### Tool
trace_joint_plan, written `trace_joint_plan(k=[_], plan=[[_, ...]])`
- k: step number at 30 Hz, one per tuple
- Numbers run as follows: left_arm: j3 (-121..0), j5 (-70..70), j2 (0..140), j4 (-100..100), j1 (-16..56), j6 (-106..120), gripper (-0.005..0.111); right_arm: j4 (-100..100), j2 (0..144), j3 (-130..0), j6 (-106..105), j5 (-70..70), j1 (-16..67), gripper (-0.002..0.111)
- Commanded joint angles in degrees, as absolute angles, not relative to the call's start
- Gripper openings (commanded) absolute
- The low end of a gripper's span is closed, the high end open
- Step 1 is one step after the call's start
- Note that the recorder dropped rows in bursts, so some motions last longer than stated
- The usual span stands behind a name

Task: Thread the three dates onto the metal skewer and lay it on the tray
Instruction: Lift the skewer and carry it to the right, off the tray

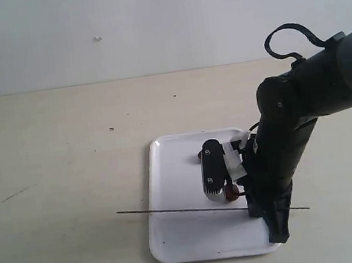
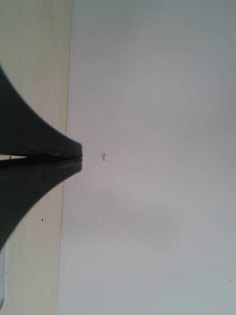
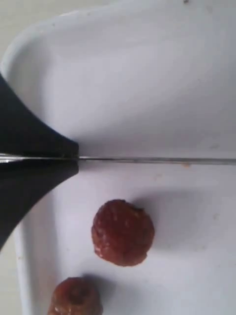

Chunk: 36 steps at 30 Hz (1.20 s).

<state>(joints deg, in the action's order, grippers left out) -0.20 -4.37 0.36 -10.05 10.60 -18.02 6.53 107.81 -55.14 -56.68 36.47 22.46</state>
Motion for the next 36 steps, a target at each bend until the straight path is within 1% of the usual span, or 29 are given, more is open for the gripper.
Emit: trace_joint_plan(k=[1,5,11,17,24,29,36], plan=[[0.0,-4.7,0.0,-9.8,10.4,-18.0,0.0,6.8,103.6,-55.4,-55.8,40.6,22.6,0.0],[0.0,-4.7,0.0,-9.8,10.4,-18.0,0.0,6.3,99.5,-55.4,-51.9,44.6,22.6,0.0],[0.0,-4.7,0.0,-9.8,10.4,-18.0,0.0,5.2,91.4,-53.7,-38.2,49.5,22.5,0.0],[0.0,-4.7,0.0,-9.8,10.4,-18.0,0.0,3.5,80.3,-45.0,-29.8,46.9,22.3,0.0],[0.0,-4.7,0.0,-9.8,10.4,-18.0,0.0,4.4,68.3,-34.2,-19.4,48.6,17.7,0.0],[0.0,-4.7,0.0,-9.8,10.4,-18.0,0.0,4.5,61.6,-30.9,-12.7,46.8,17.6,0.0],[0.0,-4.7,0.0,-9.8,10.4,-18.0,0.0,4.7,54.6,-30.5,-3.3,46.2,17.6,0.0]])
